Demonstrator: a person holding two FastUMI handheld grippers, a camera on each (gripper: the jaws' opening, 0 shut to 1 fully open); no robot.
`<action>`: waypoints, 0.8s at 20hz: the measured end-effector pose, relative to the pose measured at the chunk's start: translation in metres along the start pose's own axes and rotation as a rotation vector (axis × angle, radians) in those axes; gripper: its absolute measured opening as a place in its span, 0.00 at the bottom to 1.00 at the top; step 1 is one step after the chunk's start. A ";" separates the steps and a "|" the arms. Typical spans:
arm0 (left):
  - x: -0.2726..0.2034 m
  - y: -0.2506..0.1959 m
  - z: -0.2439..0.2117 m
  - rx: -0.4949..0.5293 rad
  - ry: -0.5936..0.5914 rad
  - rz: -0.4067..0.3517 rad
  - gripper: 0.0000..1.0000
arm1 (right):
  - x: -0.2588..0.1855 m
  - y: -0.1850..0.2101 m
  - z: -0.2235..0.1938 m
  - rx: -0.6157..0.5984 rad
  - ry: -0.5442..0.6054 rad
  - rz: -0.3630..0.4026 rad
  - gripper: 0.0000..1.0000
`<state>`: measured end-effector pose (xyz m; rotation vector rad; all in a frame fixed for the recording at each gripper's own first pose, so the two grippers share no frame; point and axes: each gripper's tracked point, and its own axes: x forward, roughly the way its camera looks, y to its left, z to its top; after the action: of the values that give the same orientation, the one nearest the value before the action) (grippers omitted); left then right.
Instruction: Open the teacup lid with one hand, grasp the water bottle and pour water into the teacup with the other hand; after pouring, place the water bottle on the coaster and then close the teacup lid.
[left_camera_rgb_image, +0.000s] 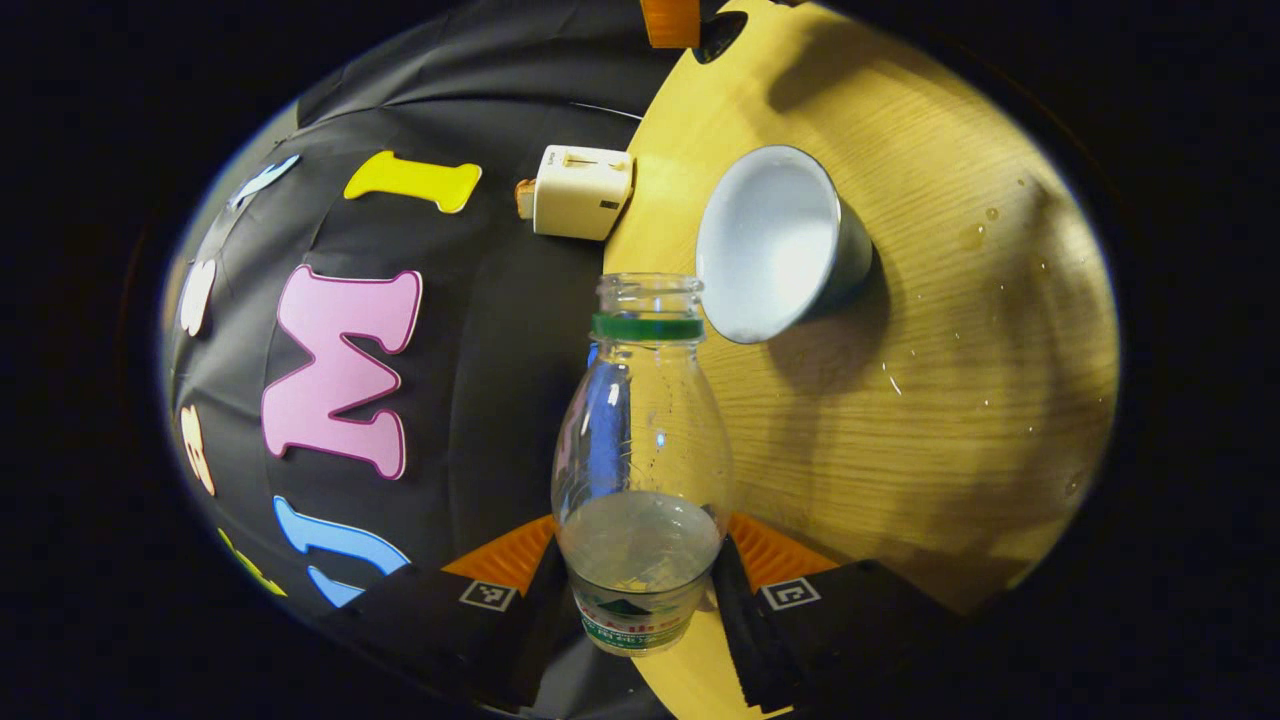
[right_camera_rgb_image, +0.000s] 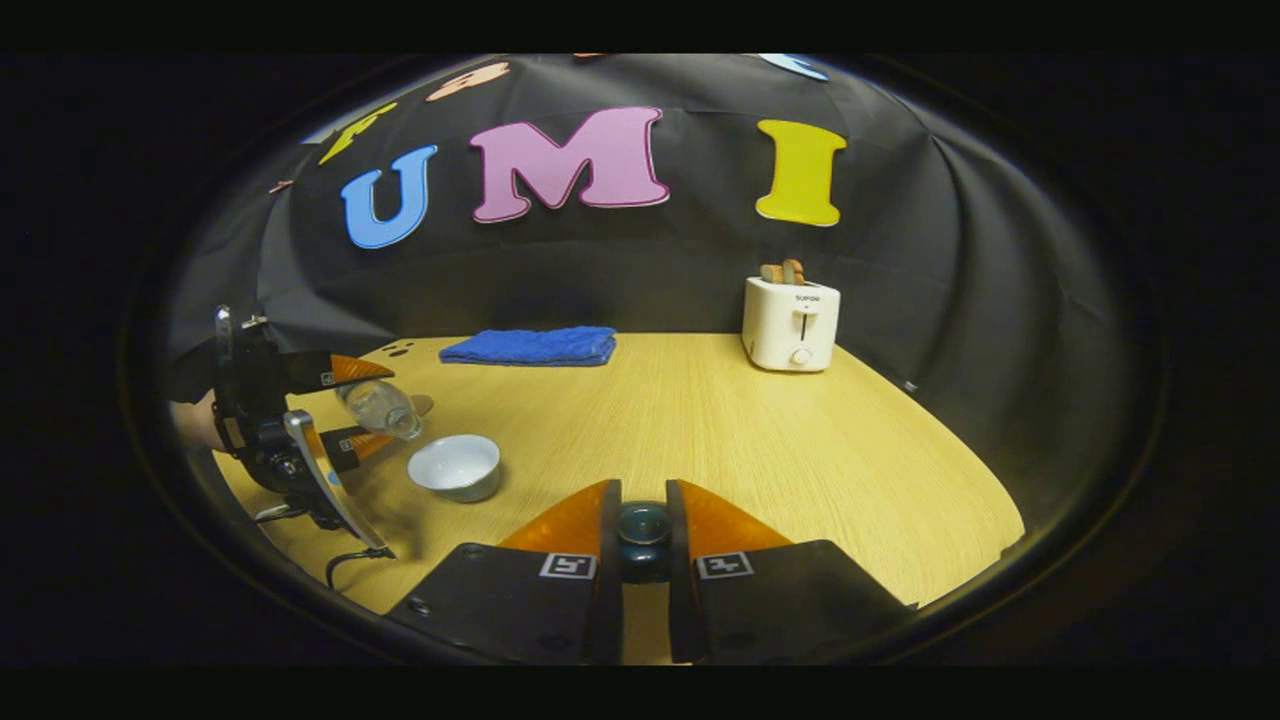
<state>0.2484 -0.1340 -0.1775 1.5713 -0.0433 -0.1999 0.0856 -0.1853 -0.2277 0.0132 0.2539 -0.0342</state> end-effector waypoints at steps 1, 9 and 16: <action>0.000 0.000 0.001 0.022 -0.001 0.004 0.74 | -0.002 0.001 -0.001 -0.001 0.000 0.002 0.27; 0.005 0.009 -0.002 0.146 -0.005 -0.002 0.74 | -0.001 0.001 -0.005 0.042 -0.007 0.002 0.21; 0.011 0.010 0.001 0.217 -0.004 -0.005 0.74 | -0.005 -0.004 -0.014 0.058 0.010 -0.001 0.22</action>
<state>0.2600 -0.1367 -0.1687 1.7872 -0.0660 -0.2074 0.0771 -0.1891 -0.2398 0.0710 0.2633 -0.0426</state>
